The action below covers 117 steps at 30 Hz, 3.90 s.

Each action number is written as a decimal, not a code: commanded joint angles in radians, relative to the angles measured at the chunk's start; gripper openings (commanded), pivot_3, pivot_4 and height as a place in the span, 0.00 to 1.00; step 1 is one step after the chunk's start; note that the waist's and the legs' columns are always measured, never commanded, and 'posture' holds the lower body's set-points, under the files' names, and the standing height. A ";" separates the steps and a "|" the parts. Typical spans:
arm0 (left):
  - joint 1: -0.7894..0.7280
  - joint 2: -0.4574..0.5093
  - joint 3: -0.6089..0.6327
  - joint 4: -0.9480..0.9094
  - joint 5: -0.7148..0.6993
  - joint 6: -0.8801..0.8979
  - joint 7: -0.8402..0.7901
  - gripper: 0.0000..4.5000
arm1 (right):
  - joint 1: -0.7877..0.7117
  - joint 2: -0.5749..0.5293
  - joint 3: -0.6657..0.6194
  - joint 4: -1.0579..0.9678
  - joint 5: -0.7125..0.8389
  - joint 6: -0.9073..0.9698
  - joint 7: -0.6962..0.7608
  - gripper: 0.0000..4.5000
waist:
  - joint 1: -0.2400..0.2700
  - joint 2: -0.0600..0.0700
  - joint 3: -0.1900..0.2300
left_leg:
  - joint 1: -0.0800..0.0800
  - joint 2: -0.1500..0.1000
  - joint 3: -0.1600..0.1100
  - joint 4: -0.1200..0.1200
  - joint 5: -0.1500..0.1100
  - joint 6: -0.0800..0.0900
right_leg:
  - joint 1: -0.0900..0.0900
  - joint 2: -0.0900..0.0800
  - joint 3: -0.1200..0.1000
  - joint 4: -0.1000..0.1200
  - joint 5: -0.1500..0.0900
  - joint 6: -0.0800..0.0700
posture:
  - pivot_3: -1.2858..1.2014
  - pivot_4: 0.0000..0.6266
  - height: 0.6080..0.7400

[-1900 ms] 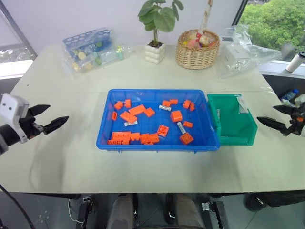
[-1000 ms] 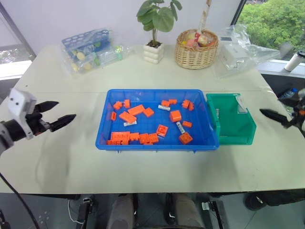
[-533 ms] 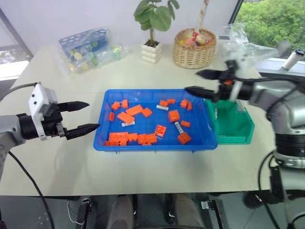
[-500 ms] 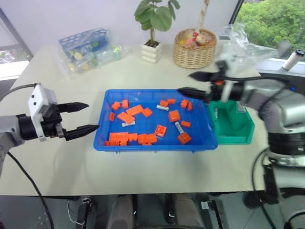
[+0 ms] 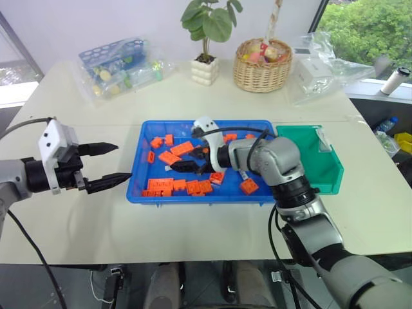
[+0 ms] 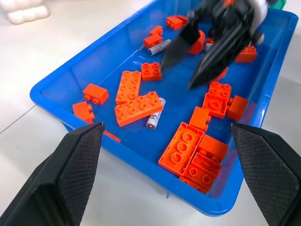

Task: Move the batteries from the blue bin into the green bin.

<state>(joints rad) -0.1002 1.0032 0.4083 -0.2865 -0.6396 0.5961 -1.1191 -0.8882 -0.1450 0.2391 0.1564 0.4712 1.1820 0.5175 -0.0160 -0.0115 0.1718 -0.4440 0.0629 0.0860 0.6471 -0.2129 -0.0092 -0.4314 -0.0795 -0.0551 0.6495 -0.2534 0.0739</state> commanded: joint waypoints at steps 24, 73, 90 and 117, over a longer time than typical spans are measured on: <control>-0.003 -0.007 0.013 -0.040 -0.016 -0.009 0.042 1.00 | -0.088 0.159 0.029 0.305 -0.202 -0.225 0.038 0.79 | -0.004 0.000 0.000 | 0.000 0.000 0.000 -0.001 0.000 0.000 | -0.001 0.000 0.000 0.000 0.000 0.000 | 0.52 0.24 0.97; -0.073 0.000 -0.033 -0.025 -0.007 -0.027 0.026 1.00 | -0.156 -0.010 0.272 0.415 -0.414 -0.779 0.563 0.99 | -0.003 -0.001 0.000 | -0.001 0.000 0.001 -0.001 0.000 0.000 | -0.001 0.001 0.000 -0.001 0.000 0.000 | 0.52 0.24 0.97; -0.021 -0.002 -0.017 -0.085 -0.038 -0.005 0.038 1.00 | -0.221 0.047 0.208 0.778 -0.531 -0.992 0.564 0.71 | -0.004 0.000 0.000 | 0.000 0.001 0.001 -0.002 0.000 -0.001 | -0.001 0.001 0.000 0.000 0.000 0.000 | 0.52 0.24 0.97; -0.214 -0.073 -0.175 -0.013 -0.072 0.006 -0.013 1.00 | -0.144 -0.162 -0.081 0.012 -0.375 -0.400 0.530 0.01 | 0.004 0.000 0.001 | -0.001 0.000 0.000 0.000 0.000 -0.001 | -0.001 0.000 0.000 0.000 0.000 0.000 | 0.52 0.24 0.97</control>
<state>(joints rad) -0.2946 0.9326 0.2343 -0.2785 -0.6898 0.6009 -1.1267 -1.0014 -0.2603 0.2536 0.3289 0.0304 0.6407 1.0601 -0.0115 -0.0116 0.1729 -0.4452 0.0630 0.0856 0.6469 -0.2127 -0.0098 -0.4323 -0.0791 -0.0553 0.6497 -0.2533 0.0741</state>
